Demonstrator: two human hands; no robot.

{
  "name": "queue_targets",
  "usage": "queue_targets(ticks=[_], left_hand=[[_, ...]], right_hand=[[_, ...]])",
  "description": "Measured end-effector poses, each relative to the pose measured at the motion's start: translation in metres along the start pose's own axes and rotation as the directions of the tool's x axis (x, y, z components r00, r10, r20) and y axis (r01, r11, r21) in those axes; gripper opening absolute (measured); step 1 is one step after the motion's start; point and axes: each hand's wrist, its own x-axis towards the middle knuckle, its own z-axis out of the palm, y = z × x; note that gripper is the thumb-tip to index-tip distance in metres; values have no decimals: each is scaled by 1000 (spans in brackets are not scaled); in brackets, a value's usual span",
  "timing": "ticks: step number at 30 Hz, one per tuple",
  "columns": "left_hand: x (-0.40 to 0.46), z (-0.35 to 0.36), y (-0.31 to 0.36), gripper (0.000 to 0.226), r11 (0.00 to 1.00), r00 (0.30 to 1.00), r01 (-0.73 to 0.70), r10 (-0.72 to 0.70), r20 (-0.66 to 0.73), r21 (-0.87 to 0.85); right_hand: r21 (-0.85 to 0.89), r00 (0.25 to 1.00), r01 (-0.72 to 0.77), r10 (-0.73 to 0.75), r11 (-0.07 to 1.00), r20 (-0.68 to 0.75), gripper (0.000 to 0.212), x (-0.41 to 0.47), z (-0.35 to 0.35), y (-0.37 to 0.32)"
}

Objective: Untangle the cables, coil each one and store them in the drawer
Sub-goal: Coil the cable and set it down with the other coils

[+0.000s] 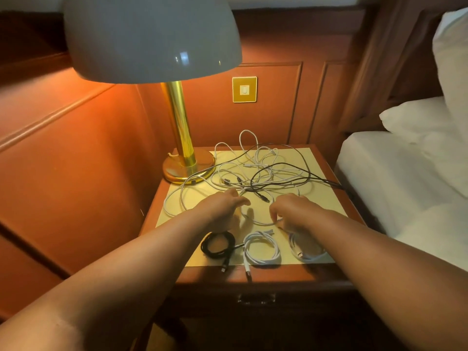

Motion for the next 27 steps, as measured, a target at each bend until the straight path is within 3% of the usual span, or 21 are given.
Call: queue_targets(ticks=[3, 5, 10, 13, 16, 20, 22, 25, 27], left_hand=[[17, 3, 3, 50, 998, 1000, 23, -23, -10, 57], [23, 3, 3, 46, 998, 998, 58, -57, -41, 23], [32, 5, -5, 31, 995, 988, 63, -73, -136, -75], [36, 0, 1, 18, 954, 949, 59, -145, -281, -294], [37, -11, 17, 18, 836, 876, 7, -269, -400, -548], [43, -20, 26, 18, 738, 836, 1, -370, -404, -675], [46, -21, 22, 12, 773, 831, 52, -384, -402, -632], [50, -22, 15, 22, 835, 849, 169, -393, -352, -524], [51, -26, 16, 27, 768, 846, 178, -438, -303, -615]], right_hand=[[14, 999, 51, -51, 999, -7, 18, 3, 5, 5], [157, 997, 78, -72, 984, -41, 24, -1, 5, 11], [454, 989, 101, -41, 885, -139, 6, -15, 3, 26], [496, 987, 99, -21, 862, -161, 18, -19, 3, 31], [594, 969, 92, 66, 799, -239, 33, -19, 0, 27], [777, 926, 59, 256, 627, -277, 30, -16, -5, 22], [880, 893, 66, 366, 470, -262, 33, -13, -9, 22], [973, 868, 69, 467, 220, -167, 38, -11, -14, 22], [982, 869, 41, 478, 185, -126, 38, -11, -14, 23]])
